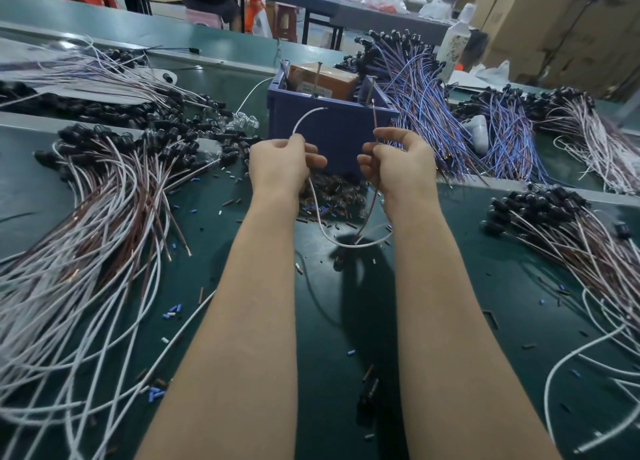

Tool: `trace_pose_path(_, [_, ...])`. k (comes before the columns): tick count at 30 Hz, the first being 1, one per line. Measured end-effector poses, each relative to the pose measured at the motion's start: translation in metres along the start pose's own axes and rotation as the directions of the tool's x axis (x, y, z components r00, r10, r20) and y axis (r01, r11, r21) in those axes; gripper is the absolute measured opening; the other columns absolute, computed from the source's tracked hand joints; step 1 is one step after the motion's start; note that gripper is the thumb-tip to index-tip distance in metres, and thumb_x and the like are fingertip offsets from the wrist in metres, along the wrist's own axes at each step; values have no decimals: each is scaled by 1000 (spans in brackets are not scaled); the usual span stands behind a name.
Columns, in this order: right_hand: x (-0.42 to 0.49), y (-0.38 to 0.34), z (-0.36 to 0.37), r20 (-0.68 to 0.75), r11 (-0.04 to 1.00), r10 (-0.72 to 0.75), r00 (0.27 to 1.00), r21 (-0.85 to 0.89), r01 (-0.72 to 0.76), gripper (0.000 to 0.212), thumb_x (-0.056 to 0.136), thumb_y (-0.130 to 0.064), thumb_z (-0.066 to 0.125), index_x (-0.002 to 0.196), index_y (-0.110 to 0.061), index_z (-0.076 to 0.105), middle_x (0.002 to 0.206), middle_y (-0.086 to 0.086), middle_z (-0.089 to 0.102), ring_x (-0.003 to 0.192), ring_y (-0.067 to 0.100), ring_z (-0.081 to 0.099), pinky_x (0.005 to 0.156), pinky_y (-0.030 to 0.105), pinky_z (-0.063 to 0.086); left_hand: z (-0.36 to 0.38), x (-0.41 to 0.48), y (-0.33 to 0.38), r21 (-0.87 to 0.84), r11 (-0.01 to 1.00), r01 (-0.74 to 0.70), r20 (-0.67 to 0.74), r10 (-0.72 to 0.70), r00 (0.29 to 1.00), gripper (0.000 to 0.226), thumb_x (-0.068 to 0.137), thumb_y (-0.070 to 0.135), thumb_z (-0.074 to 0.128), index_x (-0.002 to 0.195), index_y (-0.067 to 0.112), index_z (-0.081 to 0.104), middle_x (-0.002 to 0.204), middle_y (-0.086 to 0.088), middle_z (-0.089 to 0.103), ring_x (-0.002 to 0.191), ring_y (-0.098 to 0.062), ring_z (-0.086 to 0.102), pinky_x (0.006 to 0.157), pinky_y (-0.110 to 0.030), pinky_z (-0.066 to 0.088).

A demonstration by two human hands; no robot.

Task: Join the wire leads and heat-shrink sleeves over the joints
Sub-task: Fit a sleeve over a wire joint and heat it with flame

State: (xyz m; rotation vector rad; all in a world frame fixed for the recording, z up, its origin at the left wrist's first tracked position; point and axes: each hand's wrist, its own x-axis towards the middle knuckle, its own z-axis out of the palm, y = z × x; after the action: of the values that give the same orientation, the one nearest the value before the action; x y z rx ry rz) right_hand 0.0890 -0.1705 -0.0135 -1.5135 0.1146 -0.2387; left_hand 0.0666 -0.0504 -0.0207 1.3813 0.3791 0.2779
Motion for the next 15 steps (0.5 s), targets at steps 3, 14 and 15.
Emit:
trace_pose_path(3, [1,1,0,-10,1000,-3,1000,12,3,27,92,6,41,86,-17,54,82,7,60,47,4,58,48,14,47,2,0,2,-114,993,7,-10,-8,1000,32,97,15,45,70,9,60,42,5,61,27,-2,31,35,-12,26])
trace_pose_path(14, [-2,-3,0,-25,999,-26,999,34,27,27,92,8,37,95,-13,54,85,5,59,54,6,59,52,14,49,8,0,0,-166,986,-8,6,10,1000,31,100,22,45,76,10,61,48,5,64,30,-2,32,36,-13,28])
trace_pose_path(15, [-2,-2,1,-21,999,-26,999,26,27,27,92,8,37,96,-12,54,86,5,60,55,6,59,52,14,49,8,1,0,-175,985,-5,9,7,1000,30,100,22,45,77,10,60,48,5,64,30,-2,33,36,-13,29])
